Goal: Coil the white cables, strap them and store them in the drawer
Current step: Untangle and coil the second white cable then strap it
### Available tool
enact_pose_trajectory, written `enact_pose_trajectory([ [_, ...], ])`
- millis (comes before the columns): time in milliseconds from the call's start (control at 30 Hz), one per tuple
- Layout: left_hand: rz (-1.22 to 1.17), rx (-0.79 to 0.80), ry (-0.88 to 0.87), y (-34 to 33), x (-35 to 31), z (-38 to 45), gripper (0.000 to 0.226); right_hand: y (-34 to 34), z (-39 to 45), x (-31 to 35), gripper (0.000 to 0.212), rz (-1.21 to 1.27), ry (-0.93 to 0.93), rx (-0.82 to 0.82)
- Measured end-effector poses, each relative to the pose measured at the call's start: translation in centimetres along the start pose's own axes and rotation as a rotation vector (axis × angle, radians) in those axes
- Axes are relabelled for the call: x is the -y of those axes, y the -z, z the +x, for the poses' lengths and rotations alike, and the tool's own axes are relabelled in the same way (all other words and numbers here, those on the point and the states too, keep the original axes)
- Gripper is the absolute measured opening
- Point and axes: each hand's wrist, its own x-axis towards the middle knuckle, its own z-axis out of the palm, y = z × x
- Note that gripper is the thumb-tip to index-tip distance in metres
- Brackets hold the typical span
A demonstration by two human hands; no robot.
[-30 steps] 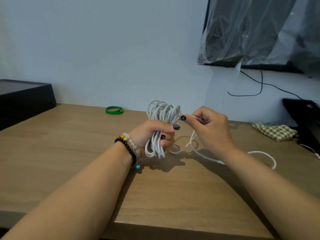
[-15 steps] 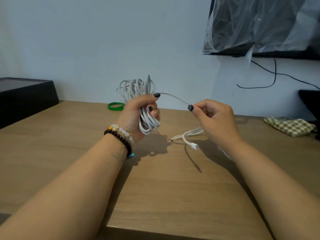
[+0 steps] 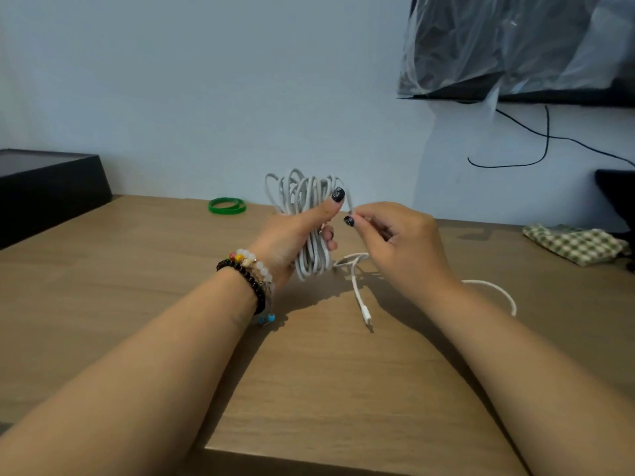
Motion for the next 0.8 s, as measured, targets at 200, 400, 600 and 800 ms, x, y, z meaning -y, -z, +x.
enact_pose_trajectory([
  [200, 0.130, -0.064, -0.045, -0.1, -0.1, -0.1, 0.037, -0.7, 0.0, 0.3, 0.018, -0.142, 0.169, 0.088],
  [400, 0.165, -0.193, -0.060, -0.1, -0.3, 0.1, 0.016, -1.1, -0.1, 0.5, 0.022, -0.138, 0.162, 0.192],
  [600, 0.052, -0.421, -0.134, 0.6, -0.9, 0.5, 0.044, -0.6, 0.3, 1.7, 0.016, 0.043, -0.024, 0.175],
  [800, 0.007, -0.311, -0.064, 0.7, -0.2, 0.8, 0.059, -0.8, -0.1, 1.9, 0.011, 0.044, -0.039, 0.191],
])
